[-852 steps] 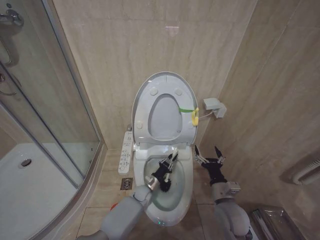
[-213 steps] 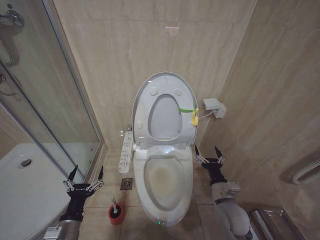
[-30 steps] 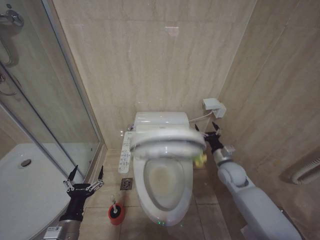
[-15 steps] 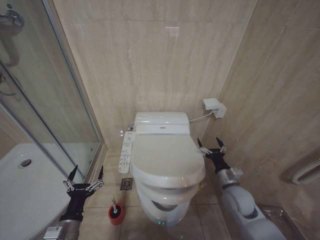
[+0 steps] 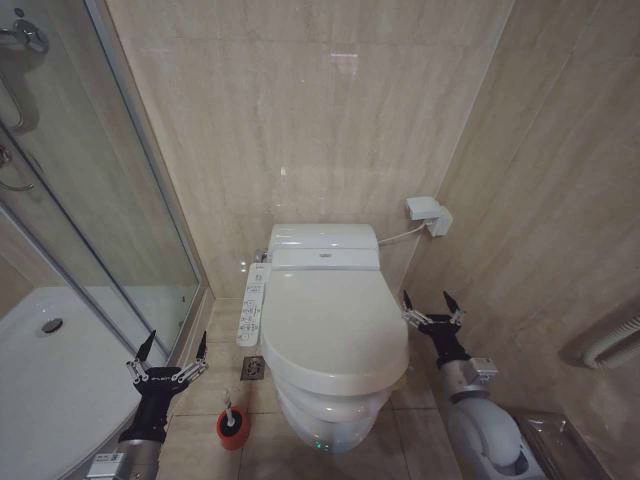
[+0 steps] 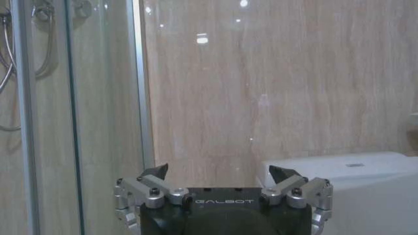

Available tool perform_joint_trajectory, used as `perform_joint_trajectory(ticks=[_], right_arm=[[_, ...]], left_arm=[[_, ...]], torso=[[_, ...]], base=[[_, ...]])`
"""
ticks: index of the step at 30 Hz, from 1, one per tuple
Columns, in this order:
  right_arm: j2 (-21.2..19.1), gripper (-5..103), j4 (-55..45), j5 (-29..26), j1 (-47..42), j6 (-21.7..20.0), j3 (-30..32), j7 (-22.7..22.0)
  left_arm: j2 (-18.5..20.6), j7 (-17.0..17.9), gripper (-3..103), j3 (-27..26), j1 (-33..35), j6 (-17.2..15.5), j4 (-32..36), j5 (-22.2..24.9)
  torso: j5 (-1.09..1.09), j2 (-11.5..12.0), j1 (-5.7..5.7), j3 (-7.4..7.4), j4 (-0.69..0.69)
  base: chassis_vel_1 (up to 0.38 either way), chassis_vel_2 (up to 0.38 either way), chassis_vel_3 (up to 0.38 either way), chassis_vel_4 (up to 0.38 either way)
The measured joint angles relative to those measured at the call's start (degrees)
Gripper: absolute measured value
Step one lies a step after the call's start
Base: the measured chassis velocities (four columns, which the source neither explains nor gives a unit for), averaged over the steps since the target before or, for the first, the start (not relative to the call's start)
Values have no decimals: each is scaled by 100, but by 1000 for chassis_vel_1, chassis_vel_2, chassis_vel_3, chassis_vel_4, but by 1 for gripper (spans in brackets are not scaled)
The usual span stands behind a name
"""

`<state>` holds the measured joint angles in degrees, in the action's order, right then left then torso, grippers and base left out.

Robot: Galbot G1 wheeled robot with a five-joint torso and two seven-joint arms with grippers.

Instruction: Open the toilet lid, clean the toilet bowl with a toilet brush, close the toilet lid, and flush.

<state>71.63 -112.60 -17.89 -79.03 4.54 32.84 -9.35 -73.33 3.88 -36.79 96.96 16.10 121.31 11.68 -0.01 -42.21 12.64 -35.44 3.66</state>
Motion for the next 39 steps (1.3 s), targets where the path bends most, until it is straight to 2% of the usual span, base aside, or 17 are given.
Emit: perform_joint_trajectory(ticks=[6,10,19,39], right_arm=[[391,100,-55,132,-18,-54,220,-165],[515,100,-161,197,-94,-76,247,-191],[583,100,-380,260,-362,-71,241,-181],[625,100,-480,163,-358,-106,238,-205]], left_arm=[[0,0,100,0,0,0,0,0],[0,0,100,0,0,0,0,0],[0,0,100,0,0,0,0,0],[0,0,100,0,0,0,0,0]], torso=[[0,0,0,0,0],[0,0,0,0,0],[0,0,0,0,0],[0,0,0,0,0]], base=[[0,0,0,0],[0,0,0,0],[0,0,0,0],[0,0,0,0]])
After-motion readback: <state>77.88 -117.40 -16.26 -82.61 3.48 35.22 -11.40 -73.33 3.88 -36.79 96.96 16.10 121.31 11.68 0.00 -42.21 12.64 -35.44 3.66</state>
